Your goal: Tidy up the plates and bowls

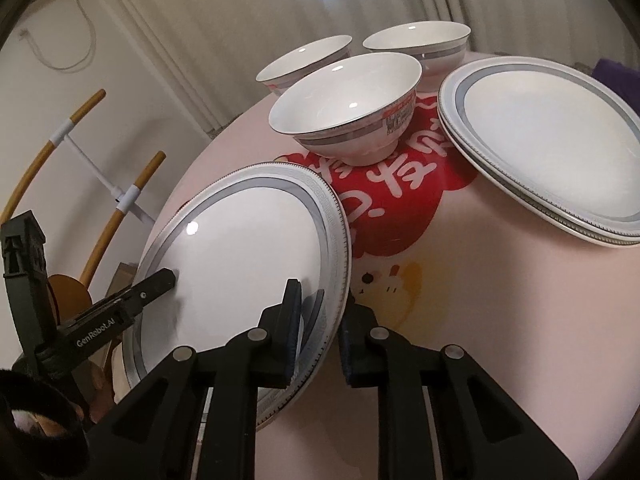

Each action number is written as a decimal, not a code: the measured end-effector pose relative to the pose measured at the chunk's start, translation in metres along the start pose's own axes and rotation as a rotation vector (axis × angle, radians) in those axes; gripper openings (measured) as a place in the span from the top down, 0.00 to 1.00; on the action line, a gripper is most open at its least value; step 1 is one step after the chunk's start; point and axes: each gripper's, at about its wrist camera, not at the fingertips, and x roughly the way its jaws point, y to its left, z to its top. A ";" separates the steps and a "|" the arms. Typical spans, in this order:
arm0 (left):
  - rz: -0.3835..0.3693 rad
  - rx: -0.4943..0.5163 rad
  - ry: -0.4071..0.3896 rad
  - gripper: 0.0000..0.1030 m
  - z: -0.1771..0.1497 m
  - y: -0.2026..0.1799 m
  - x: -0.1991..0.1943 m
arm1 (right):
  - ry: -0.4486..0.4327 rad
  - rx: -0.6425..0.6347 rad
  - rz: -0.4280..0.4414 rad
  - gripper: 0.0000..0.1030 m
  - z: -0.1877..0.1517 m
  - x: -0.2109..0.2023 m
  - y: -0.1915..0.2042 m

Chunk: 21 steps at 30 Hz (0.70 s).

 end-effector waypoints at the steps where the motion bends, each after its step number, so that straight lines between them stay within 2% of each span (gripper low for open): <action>1: -0.004 0.009 -0.003 0.77 -0.002 -0.001 -0.002 | 0.001 -0.002 0.002 0.84 0.000 0.000 -0.001; 14: -0.054 0.041 -0.044 0.80 -0.026 -0.036 -0.031 | -0.020 0.011 0.006 0.85 -0.011 -0.050 -0.026; 21: -0.079 0.067 -0.106 0.82 -0.034 -0.075 -0.062 | -0.070 0.003 0.010 0.85 -0.014 -0.095 -0.044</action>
